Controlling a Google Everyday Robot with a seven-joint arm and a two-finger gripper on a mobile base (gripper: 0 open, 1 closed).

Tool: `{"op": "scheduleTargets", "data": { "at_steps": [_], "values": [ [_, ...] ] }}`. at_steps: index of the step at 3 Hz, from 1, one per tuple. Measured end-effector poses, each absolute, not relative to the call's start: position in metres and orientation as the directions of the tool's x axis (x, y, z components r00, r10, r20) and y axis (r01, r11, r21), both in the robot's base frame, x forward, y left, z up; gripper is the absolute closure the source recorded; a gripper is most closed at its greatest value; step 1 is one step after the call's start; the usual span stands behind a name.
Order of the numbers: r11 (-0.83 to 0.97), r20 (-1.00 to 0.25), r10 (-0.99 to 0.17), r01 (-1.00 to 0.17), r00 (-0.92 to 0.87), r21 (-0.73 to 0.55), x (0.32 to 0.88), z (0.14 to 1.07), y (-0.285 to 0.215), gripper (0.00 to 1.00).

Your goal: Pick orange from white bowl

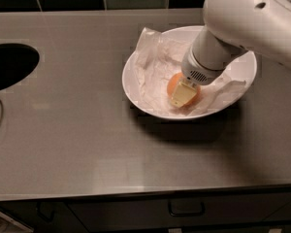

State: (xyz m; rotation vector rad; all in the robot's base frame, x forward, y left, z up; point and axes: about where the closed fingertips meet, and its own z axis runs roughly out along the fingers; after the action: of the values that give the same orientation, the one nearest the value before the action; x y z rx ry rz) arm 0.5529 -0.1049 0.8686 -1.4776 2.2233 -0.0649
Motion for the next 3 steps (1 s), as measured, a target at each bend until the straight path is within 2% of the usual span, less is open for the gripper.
{"op": "scheduleTargets", "data": {
  "at_steps": [2, 3],
  "values": [
    [0.415, -0.342, -0.886, -0.865, -0.314, -0.28, 0.5542, 0.8623, -0.1044, 0.35],
    [0.409, -0.331, -0.89, -0.872, -0.315, -0.269, 0.5553, 0.8575, -0.104, 0.27]
  ]
}}
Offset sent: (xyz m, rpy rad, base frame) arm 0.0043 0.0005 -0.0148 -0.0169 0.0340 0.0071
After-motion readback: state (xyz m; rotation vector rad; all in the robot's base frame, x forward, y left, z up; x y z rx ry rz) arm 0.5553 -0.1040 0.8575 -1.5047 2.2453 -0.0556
